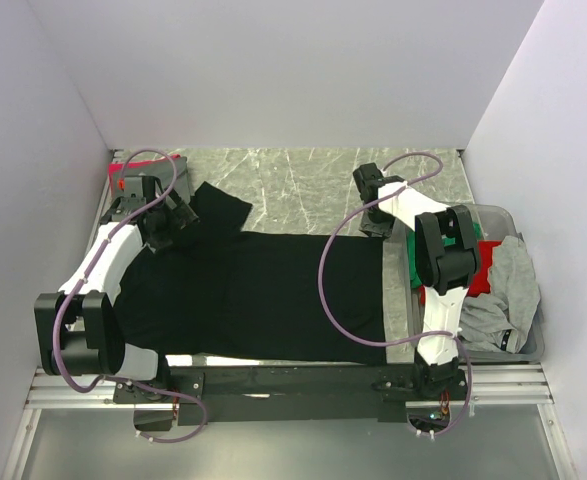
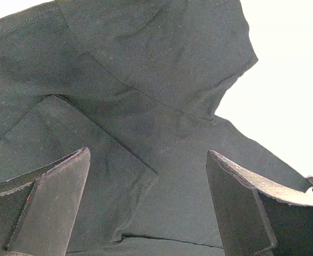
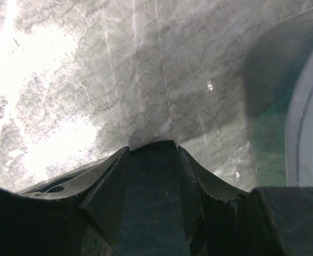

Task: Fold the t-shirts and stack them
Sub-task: Fold the tshirt

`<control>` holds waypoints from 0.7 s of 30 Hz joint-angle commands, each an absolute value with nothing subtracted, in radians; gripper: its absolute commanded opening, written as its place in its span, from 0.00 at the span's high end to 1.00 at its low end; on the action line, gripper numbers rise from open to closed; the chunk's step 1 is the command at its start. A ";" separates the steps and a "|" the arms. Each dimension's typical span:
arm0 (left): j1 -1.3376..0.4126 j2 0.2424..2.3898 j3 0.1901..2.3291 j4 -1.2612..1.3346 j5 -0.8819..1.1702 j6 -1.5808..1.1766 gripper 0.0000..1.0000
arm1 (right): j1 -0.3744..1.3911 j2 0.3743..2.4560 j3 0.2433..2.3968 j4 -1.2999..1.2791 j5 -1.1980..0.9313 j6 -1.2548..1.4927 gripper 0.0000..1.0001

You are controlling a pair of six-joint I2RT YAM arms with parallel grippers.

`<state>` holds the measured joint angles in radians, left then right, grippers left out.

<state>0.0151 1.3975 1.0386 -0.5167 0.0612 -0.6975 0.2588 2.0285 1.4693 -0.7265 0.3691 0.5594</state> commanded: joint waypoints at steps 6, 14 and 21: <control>0.014 1.378 1.074 -0.494 0.064 -0.707 0.04 | 0.262 2.059 1.503 -0.770 0.354 0.640 0.52; 0.014 1.381 1.075 -0.488 0.072 -0.695 0.04 | 0.262 2.054 1.484 -0.776 0.325 0.675 0.63; 0.014 1.387 1.075 -0.476 0.084 -0.689 0.04 | 0.264 2.045 1.465 -0.781 0.313 0.681 0.89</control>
